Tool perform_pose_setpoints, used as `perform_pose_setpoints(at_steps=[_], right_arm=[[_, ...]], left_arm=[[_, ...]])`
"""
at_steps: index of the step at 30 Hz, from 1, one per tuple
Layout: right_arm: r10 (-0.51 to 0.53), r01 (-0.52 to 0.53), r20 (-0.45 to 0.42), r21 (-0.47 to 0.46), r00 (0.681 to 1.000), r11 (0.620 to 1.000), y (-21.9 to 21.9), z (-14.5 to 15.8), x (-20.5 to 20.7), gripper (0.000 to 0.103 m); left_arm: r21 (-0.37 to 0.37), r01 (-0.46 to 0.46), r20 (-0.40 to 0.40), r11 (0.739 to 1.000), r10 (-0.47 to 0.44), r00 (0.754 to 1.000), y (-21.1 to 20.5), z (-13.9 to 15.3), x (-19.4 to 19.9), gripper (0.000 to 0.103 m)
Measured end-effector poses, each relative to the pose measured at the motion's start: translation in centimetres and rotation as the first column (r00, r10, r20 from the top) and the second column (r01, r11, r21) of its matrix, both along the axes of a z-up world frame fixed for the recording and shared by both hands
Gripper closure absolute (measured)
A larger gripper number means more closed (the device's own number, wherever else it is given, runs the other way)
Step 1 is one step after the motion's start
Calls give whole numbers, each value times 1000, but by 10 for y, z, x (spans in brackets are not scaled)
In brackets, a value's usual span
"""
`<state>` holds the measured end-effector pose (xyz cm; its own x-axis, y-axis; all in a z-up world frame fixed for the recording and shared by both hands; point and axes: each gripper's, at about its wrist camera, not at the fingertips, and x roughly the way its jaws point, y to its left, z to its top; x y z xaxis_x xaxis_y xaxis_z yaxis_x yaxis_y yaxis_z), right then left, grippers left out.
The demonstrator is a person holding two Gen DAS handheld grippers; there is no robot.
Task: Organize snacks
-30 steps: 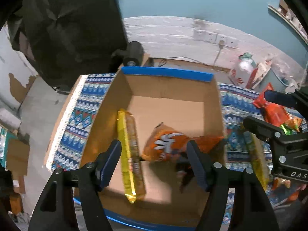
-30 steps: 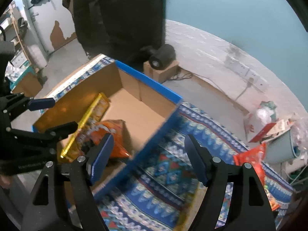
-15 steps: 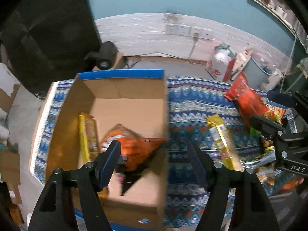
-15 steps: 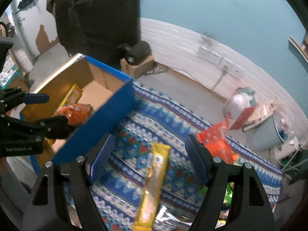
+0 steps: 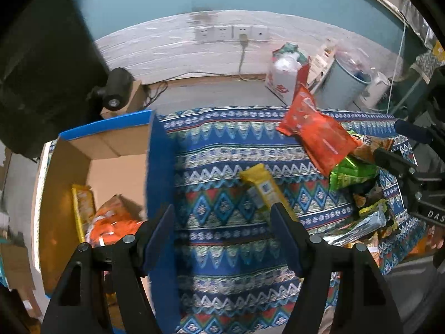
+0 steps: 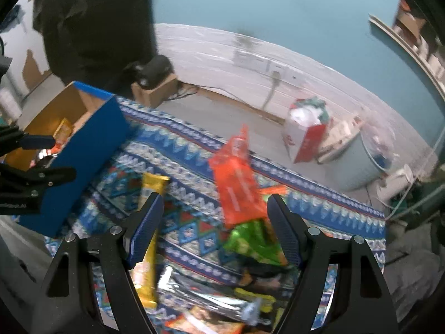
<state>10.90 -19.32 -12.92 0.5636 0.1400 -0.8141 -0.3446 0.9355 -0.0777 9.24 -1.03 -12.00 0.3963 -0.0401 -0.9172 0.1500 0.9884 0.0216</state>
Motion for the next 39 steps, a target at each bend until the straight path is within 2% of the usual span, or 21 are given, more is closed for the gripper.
perform_pose_setpoints(at_steps=[9, 15, 24, 34, 36, 39], right_arm=[[-76, 75, -8, -38, 997, 996, -53, -14, 22, 26], [-115, 114, -55, -22, 992, 993, -77, -35, 45, 26], [-112, 109, -147, -28, 983, 994, -87, -74, 67, 26], [-89, 87, -237, -18, 967, 996, -92, -104, 73, 27], [-84, 80, -255, -24, 963, 996, -91, -109, 75, 39], [-88, 85, -262, -22, 961, 996, -92, -112, 74, 47]], left_arm=[[25, 3, -46, 1000, -2, 999, -27, -24, 21, 26], [10, -21, -98, 1000, 22, 995, -36, -50, 34, 26], [-11, -78, -211, 997, 74, 975, -52, -98, 46, 26], [-1, -53, -297, 999, 50, 953, -72, -133, 38, 25], [8, -37, -289, 999, 38, 957, -75, -135, 36, 24], [6, -12, -288, 1000, 13, 957, -81, -135, 33, 24]])
